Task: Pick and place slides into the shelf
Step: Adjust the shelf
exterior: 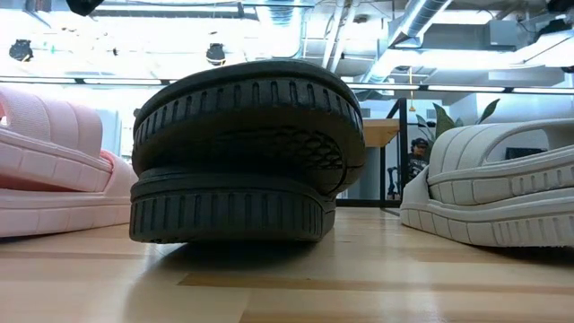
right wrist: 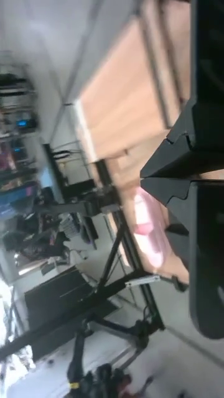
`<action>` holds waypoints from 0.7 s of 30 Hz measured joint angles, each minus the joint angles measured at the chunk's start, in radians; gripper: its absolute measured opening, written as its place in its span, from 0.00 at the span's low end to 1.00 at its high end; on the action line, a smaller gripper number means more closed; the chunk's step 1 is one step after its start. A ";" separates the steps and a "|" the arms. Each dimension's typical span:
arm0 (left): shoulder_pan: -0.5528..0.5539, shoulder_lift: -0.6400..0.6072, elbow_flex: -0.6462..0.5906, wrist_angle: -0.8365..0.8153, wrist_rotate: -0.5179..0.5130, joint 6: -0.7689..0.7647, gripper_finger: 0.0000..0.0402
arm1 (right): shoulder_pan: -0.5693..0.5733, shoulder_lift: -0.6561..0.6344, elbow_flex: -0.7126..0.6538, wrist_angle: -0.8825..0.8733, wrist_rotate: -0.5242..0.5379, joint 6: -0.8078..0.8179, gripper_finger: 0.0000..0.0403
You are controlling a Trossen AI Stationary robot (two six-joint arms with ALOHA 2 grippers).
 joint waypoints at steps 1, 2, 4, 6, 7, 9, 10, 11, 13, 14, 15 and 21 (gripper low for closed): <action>0.000 0.000 0.000 -0.007 0.000 -0.006 0.71 | 0.000 -0.017 -0.029 -0.007 -0.002 0.030 0.00; 0.000 0.000 -0.001 -0.015 0.002 -0.014 0.71 | 0.000 -0.034 -0.057 -0.008 -0.012 0.061 0.00; 0.000 -0.002 -0.020 -0.012 0.005 -0.038 0.71 | -0.001 -0.072 -0.114 -0.007 -0.047 0.120 0.00; -0.005 -0.006 -0.055 -0.018 0.007 -0.066 0.71 | -0.002 -0.110 -0.164 -0.006 -0.061 0.179 0.00; -0.009 -0.008 -0.076 -0.018 0.008 -0.080 0.71 | -0.002 -0.128 -0.186 -0.008 -0.063 0.208 0.00; -0.023 -0.009 -0.119 -0.019 0.007 -0.109 0.71 | -0.002 -0.163 -0.223 -0.007 -0.061 0.249 0.00; -0.031 -0.010 -0.140 -0.015 0.006 -0.120 0.71 | -0.002 -0.181 -0.239 -0.007 -0.060 0.263 0.00; -0.040 -0.010 -0.163 -0.010 0.005 -0.131 0.71 | -0.002 -0.197 -0.253 -0.007 -0.059 0.272 0.00; -0.061 -0.013 -0.209 0.016 -0.006 -0.158 0.71 | -0.003 -0.194 -0.267 -0.025 -0.057 0.273 0.00; -0.071 -0.015 -0.231 0.041 -0.014 -0.166 0.71 | -0.003 -0.192 -0.276 -0.046 -0.057 0.273 0.00; -0.083 -0.021 -0.253 0.069 -0.022 -0.172 0.71 | -0.002 -0.191 -0.286 -0.052 -0.059 0.270 0.00; -0.157 -0.066 -0.366 0.215 -0.092 -0.210 0.71 | -0.012 -0.196 -0.378 -0.058 -0.100 0.272 0.00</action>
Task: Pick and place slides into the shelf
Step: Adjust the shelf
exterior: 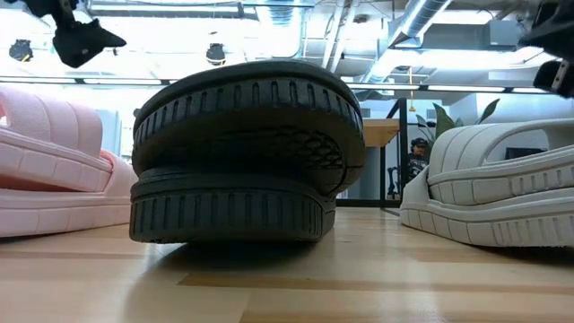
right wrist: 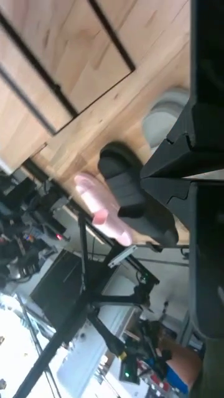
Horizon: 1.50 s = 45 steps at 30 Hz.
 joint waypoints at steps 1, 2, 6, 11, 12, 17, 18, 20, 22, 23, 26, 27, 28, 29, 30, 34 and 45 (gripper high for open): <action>-0.012 -0.008 -0.012 0.005 -0.019 -0.006 0.71 | -0.003 0.000 -0.012 0.001 0.004 -0.003 0.00; -0.025 -0.014 -0.020 0.007 -0.041 -0.013 0.71 | -0.004 0.000 -0.021 0.001 0.010 -0.011 0.00; -0.070 -0.028 -0.042 0.009 -0.137 -0.025 0.71 | -0.004 0.000 -0.058 0.001 0.028 -0.054 0.00; -0.112 -0.028 -0.058 0.007 -0.248 -0.024 0.71 | -0.001 0.000 -0.126 0.001 0.129 -0.134 0.00; -0.118 -0.028 -0.059 0.008 -0.260 -0.016 0.71 | -0.001 0.000 -0.144 0.015 0.151 -0.137 0.00; -0.143 -0.028 -0.059 0.010 -0.329 0.015 0.71 | -0.001 0.000 -0.197 0.237 0.216 0.027 0.00; -0.145 -0.028 -0.059 0.010 -0.343 0.017 0.71 | 0.001 0.001 -0.201 0.289 0.223 0.074 0.00; -0.149 -0.028 -0.059 0.010 -0.363 0.019 0.71 | 0.017 0.000 -0.200 0.388 0.248 0.155 0.00; -0.149 -0.028 -0.059 0.008 -0.377 0.022 0.71 | 0.043 0.000 -0.200 0.447 0.295 0.223 0.00; -0.149 -0.028 -0.059 0.006 -0.380 0.022 0.71 | 0.059 0.000 -0.200 0.473 0.321 0.253 0.00; -0.149 -0.028 -0.059 0.003 -0.383 0.027 0.71 | 0.126 0.000 -0.200 0.591 0.390 0.333 0.00; -0.149 -0.028 -0.059 0.001 -0.383 0.030 0.71 | 0.153 0.001 -0.200 0.636 0.414 0.354 0.00; -0.149 -0.028 -0.059 0.001 -0.383 0.030 0.71 | 0.182 0.001 -0.200 0.675 0.439 0.373 0.00; -0.149 -0.028 -0.059 0.001 -0.384 0.030 0.71 | 0.216 0.001 -0.200 0.707 0.465 0.390 0.00; -0.149 -0.028 -0.059 0.001 -0.385 0.033 0.71 | 0.251 0.002 -0.200 0.728 0.490 0.399 0.00; -0.149 -0.028 -0.059 0.000 -0.405 0.042 0.71 | 0.420 0.052 -0.208 0.801 0.577 0.420 0.00; -0.149 -0.028 -0.059 0.000 -0.428 0.049 0.71 | 1.017 0.516 -0.275 1.171 1.015 0.232 0.00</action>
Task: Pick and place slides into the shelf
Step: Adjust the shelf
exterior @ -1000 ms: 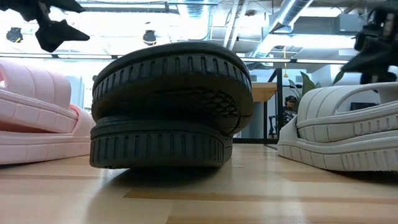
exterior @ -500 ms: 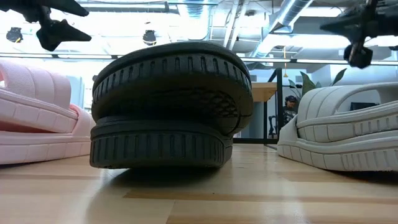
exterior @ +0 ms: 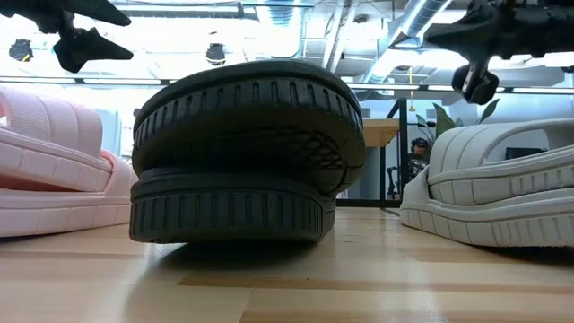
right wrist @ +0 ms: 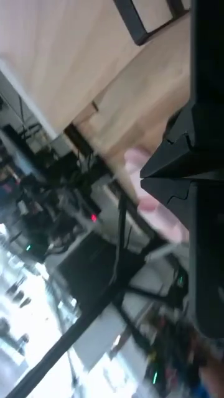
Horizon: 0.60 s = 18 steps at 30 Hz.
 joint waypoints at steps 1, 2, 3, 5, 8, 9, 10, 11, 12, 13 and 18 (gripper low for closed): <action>0.000 0.000 0.000 0.000 0.000 0.000 0.71 | 0.027 0.016 0.005 0.000 0.041 -0.017 0.00; 0.000 0.000 0.000 -0.002 0.000 0.000 0.71 | 0.048 0.028 0.013 -0.003 0.071 -0.029 0.00; 0.000 0.000 0.000 -0.006 0.000 0.000 0.71 | 0.065 0.034 0.020 -0.006 0.091 -0.038 0.00; 0.000 0.000 0.000 -0.018 0.000 0.000 0.71 | 0.093 0.036 0.037 -0.052 0.122 -0.049 0.00; 0.000 0.000 0.000 -0.022 0.000 0.000 0.71 | 0.135 0.043 0.052 -0.153 0.178 -0.050 0.00; 0.000 0.000 0.000 -0.022 0.000 0.000 0.71 | 0.147 0.055 0.052 -0.176 0.201 -0.049 0.00; 0.000 0.000 0.000 -0.022 0.000 0.000 0.71 | 0.157 0.066 0.052 -0.197 0.223 -0.049 0.00; 0.000 0.000 0.000 -0.022 0.000 0.000 0.71 | 0.168 0.075 0.052 -0.216 0.241 -0.049 0.00; 0.000 0.000 0.000 -0.022 0.000 0.000 0.71 | 0.178 0.084 0.052 -0.224 0.254 -0.049 0.00; 0.000 0.000 0.000 -0.022 0.000 0.000 0.71 | 0.186 0.099 0.052 -0.214 0.271 -0.049 0.00; 0.000 0.000 0.000 -0.013 0.000 -0.001 0.71 | 0.199 0.187 0.053 -0.187 0.339 -0.050 0.00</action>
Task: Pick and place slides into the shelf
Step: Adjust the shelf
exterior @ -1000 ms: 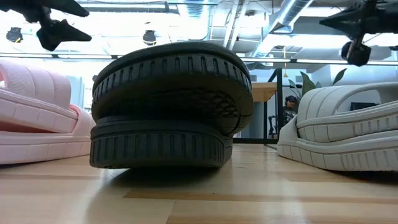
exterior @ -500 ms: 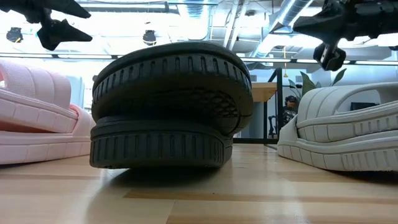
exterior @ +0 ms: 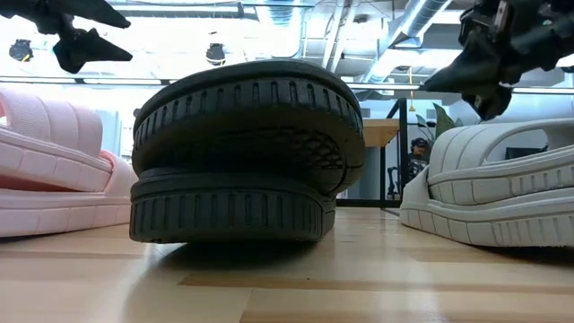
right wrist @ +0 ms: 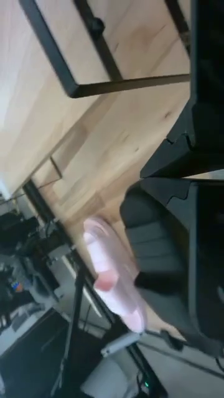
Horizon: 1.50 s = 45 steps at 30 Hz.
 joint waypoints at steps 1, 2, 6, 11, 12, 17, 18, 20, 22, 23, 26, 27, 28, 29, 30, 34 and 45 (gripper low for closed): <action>0.000 0.000 0.000 0.000 0.000 0.000 0.71 | -0.003 0.017 0.001 0.006 0.005 0.000 0.00; 0.000 0.000 0.000 0.000 0.000 0.000 0.71 | -0.003 0.035 0.001 0.004 0.007 0.000 0.00; 0.000 0.000 0.000 0.000 0.000 0.000 0.71 | -0.016 0.106 0.000 0.045 0.008 -0.010 0.00; 0.000 0.000 0.000 0.000 0.000 0.000 0.71 | -0.045 0.178 0.000 0.106 0.008 -0.034 0.00; 0.000 0.000 0.000 0.000 0.000 -0.001 0.71 | -0.052 0.188 0.000 0.112 0.007 -0.036 0.00; 0.000 0.000 0.000 0.000 0.000 -0.001 0.71 | -0.096 0.219 0.000 0.117 0.008 -0.051 0.00; 0.000 0.000 0.000 0.000 0.000 -0.001 0.71 | -0.105 0.223 0.000 0.119 0.008 -0.051 0.00; 0.000 0.000 0.000 0.000 0.000 -0.001 0.71 | -0.124 0.230 0.000 0.115 0.007 -0.052 0.00; 0.000 0.000 0.000 0.000 0.000 -0.001 0.71 | -0.143 0.230 0.000 0.117 0.008 -0.059 0.00; 0.000 0.000 0.000 0.000 0.000 -0.001 0.71 | -0.153 0.230 0.000 0.116 0.008 -0.061 0.00; 0.000 0.000 0.000 0.000 0.000 -0.002 0.71 | -0.182 0.229 0.000 0.116 0.008 -0.075 0.00; 0.000 0.000 0.000 0.000 0.000 -0.002 0.71 | -0.190 0.228 0.000 0.115 0.008 -0.077 0.00; 0.000 0.000 0.000 0.000 0.000 -0.002 0.71 | -0.199 0.228 0.000 0.115 0.007 -0.078 0.00; 0.000 0.000 0.000 0.000 0.000 -0.002 0.71 | -0.207 0.228 0.000 0.115 0.006 -0.081 0.00; 0.000 0.000 0.000 0.000 0.000 -0.002 0.71 | -0.214 0.228 0.000 0.115 0.006 -0.085 0.00; 0.000 0.000 0.000 0.000 0.000 -0.002 0.71 | -0.245 0.228 0.000 0.112 0.007 -0.106 0.00; 0.000 0.000 0.000 0.000 0.001 -0.007 0.71 | -0.329 0.228 0.000 0.056 0.008 -0.156 0.00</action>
